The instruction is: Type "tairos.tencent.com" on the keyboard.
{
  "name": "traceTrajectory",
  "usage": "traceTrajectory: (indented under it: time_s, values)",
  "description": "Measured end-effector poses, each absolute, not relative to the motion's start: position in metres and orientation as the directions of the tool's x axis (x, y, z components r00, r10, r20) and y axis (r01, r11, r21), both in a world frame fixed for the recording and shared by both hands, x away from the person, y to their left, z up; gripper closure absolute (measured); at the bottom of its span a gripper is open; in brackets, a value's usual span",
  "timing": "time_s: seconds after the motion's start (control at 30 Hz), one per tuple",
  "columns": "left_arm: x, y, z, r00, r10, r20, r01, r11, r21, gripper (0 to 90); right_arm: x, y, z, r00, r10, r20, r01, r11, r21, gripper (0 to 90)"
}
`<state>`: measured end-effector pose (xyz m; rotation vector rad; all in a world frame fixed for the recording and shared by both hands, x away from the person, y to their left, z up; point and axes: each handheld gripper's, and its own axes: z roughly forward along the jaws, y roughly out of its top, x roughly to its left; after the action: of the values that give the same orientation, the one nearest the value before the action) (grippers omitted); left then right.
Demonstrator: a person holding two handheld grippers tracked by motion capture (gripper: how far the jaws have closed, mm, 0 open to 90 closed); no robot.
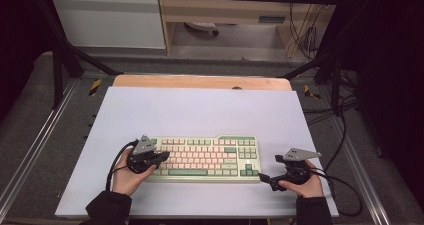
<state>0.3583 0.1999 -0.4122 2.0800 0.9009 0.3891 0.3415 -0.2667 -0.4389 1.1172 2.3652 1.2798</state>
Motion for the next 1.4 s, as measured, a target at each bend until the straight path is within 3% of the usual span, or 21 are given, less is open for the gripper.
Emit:
traceTrajectory:
  time_s: [1.4]
  values:
    - [0.36,0.219,-0.422,0.679,0.732,-0.05,0.49,-0.402,0.773,89.9,0.341,-0.263,-0.437,-0.692,0.707,0.145,0.512,0.338,0.79,2.6]
